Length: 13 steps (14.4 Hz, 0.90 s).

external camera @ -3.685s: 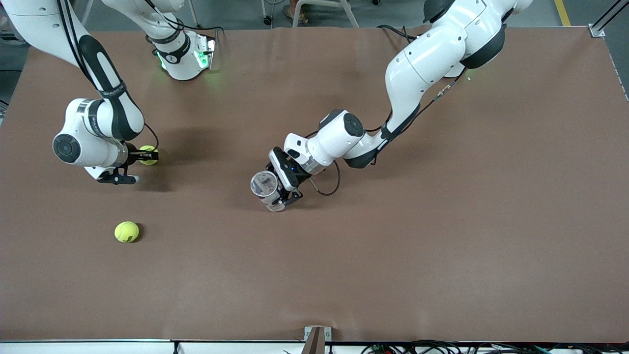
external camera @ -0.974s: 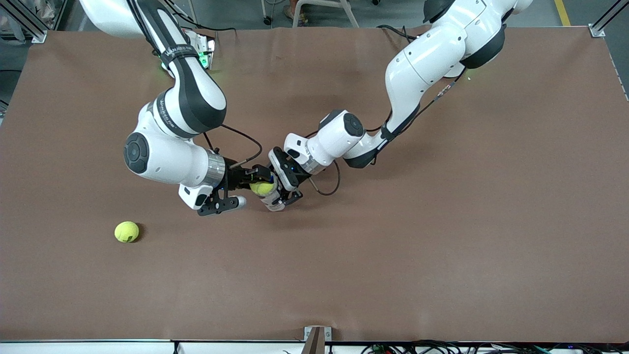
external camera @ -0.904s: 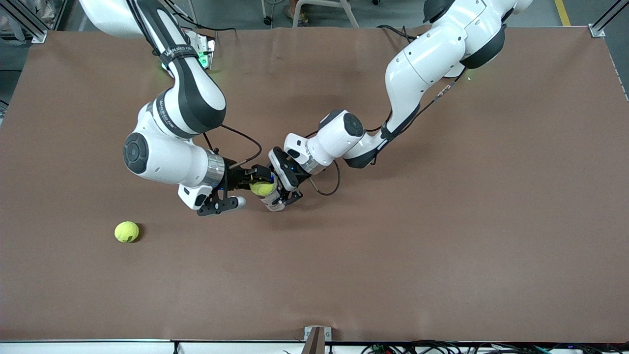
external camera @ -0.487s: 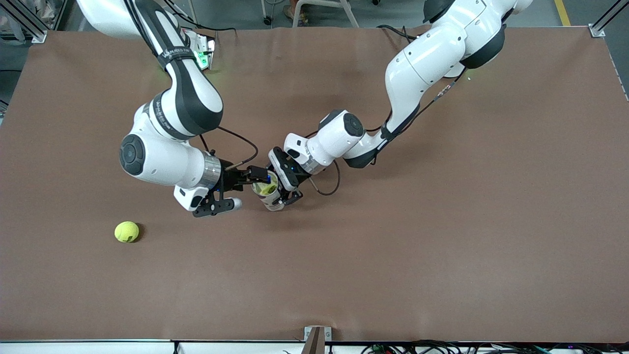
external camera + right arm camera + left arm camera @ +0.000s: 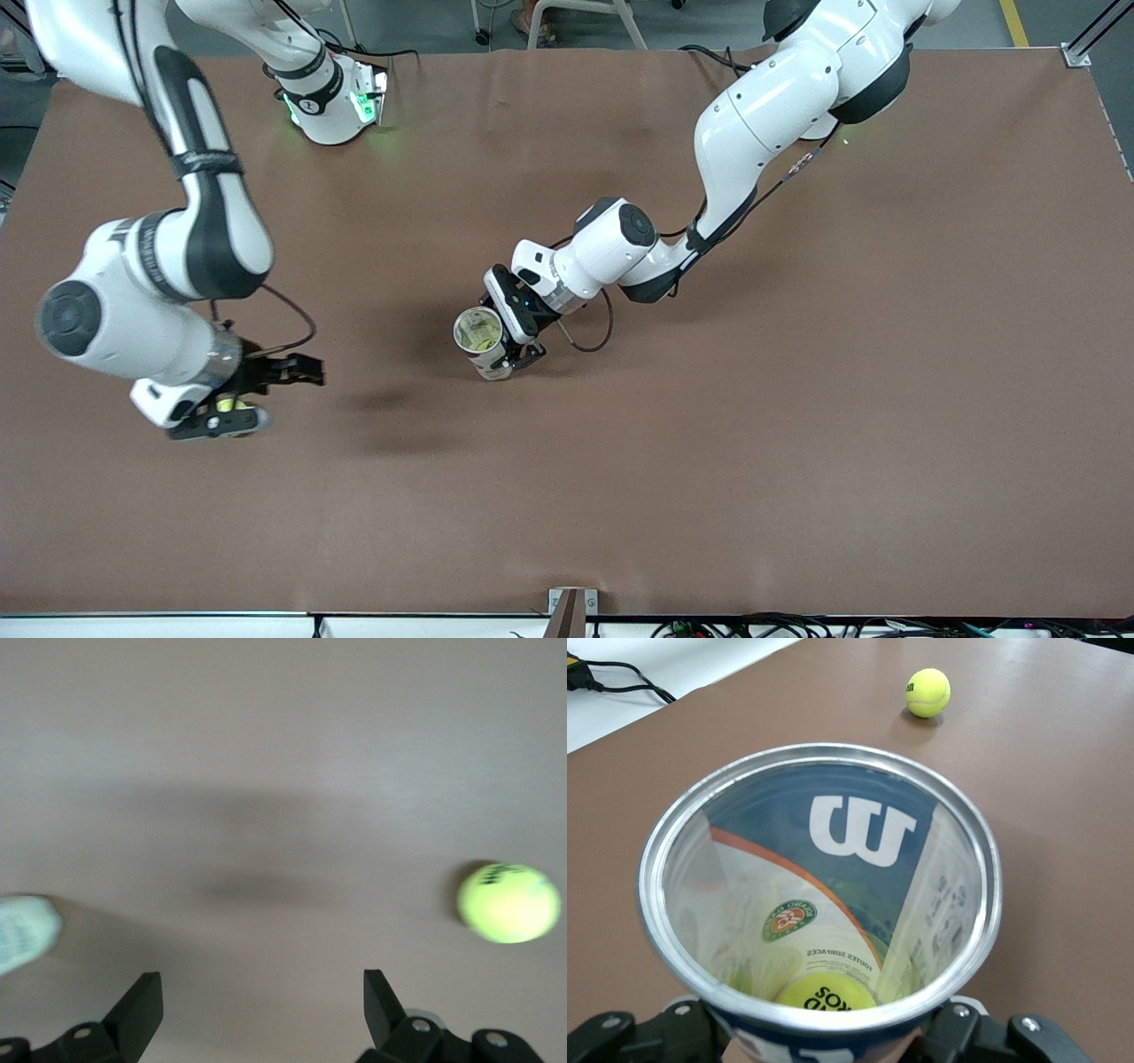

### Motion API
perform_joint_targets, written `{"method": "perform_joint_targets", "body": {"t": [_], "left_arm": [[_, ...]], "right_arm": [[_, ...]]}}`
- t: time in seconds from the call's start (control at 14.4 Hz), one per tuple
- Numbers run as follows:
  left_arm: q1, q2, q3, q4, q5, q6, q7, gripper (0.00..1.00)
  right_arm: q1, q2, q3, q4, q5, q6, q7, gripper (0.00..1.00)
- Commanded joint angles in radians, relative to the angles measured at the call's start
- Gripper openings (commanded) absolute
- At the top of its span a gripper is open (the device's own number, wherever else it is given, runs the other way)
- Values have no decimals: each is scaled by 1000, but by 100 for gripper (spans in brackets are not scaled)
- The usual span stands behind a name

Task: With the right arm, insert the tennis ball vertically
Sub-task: 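Move the right gripper to the second yellow ball and grasp it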

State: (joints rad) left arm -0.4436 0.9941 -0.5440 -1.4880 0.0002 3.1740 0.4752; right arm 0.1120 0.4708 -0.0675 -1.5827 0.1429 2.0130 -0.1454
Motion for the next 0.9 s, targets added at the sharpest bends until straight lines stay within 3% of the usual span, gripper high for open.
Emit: {"method": "perform_joint_targets", "body": {"t": [0.0, 0.21, 0.83], "left_arm": [[-4, 3, -4, 6, -20, 9, 8, 80], [-4, 3, -5, 6, -20, 9, 6, 80], [-18, 9, -4, 5, -22, 9, 5, 80]], "right_arm": [[-72, 106, 20, 85, -96, 1, -31, 100], [-104, 141, 18, 78, -192, 68, -39, 100], [-201, 233, 23, 70, -183, 159, -137, 100]]}}
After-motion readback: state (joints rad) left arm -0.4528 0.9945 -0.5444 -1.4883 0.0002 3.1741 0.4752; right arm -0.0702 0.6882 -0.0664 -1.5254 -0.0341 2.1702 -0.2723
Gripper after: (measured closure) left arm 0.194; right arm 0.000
